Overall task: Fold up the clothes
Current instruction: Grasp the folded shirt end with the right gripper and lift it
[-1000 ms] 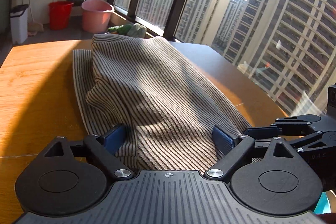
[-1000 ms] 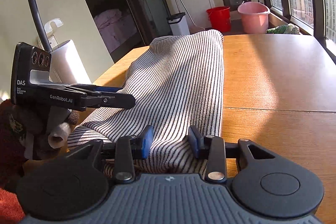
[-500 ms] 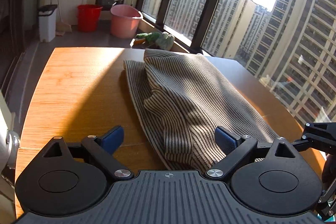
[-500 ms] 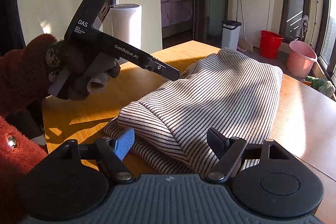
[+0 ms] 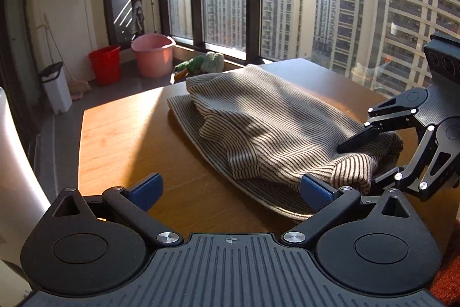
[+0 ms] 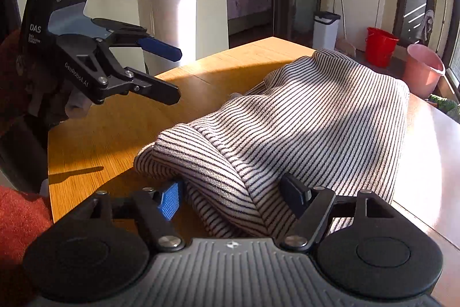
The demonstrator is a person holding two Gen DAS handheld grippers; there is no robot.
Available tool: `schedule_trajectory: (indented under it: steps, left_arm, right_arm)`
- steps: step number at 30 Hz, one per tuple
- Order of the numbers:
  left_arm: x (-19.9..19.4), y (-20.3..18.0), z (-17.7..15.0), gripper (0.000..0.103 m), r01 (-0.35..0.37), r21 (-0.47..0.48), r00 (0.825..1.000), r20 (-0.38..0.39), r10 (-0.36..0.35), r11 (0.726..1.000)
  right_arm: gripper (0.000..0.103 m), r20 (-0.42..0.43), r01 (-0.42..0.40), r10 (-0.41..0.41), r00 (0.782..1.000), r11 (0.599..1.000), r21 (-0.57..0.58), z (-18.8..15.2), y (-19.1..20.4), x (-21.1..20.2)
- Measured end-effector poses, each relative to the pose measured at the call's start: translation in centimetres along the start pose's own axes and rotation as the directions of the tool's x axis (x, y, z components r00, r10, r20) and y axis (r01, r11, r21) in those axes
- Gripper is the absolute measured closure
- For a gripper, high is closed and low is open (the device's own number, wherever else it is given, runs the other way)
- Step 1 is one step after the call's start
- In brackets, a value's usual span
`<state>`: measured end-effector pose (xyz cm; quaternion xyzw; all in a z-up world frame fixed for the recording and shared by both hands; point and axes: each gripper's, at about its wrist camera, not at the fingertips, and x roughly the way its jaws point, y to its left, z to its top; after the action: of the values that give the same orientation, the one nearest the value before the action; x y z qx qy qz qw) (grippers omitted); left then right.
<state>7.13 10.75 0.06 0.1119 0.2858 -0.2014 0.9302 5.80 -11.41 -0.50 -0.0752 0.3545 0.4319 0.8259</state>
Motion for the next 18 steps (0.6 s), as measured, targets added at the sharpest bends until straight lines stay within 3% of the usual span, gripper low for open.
schedule_trajectory:
  steps: [3, 7, 12, 18]
  left_arm:
    - [-0.5, -2.2, -0.4, 0.0, 0.048, 0.137, 0.999, -0.002, -0.048, 0.989]
    - [0.3, -4.8, -1.0, 0.0, 0.109, 0.272, 0.994, -0.031, -0.104, 0.956]
    - [4.0, -7.7, -0.8, 0.0, 0.045, 0.406, 0.998, 0.013, -0.055, 0.913]
    - [7.2, -9.3, -0.3, 0.0, 0.038, 0.496, 0.998, 0.027, -0.059, 0.868]
  right_arm:
    - [0.04, 0.018, -0.062, 0.06, 0.998, 0.988, 0.144, 0.0, -1.9, -0.3]
    - [0.04, 0.051, -0.136, 0.127, 0.991, 0.943, 0.305, -0.2, -4.1, -0.5]
    - [0.04, 0.066, -0.158, 0.144, 0.987, 0.929, 0.335, -0.4, -4.6, -0.4]
    - [0.04, 0.046, -0.104, 0.096, 0.994, 0.968, 0.23, -0.2, -3.2, -0.7]
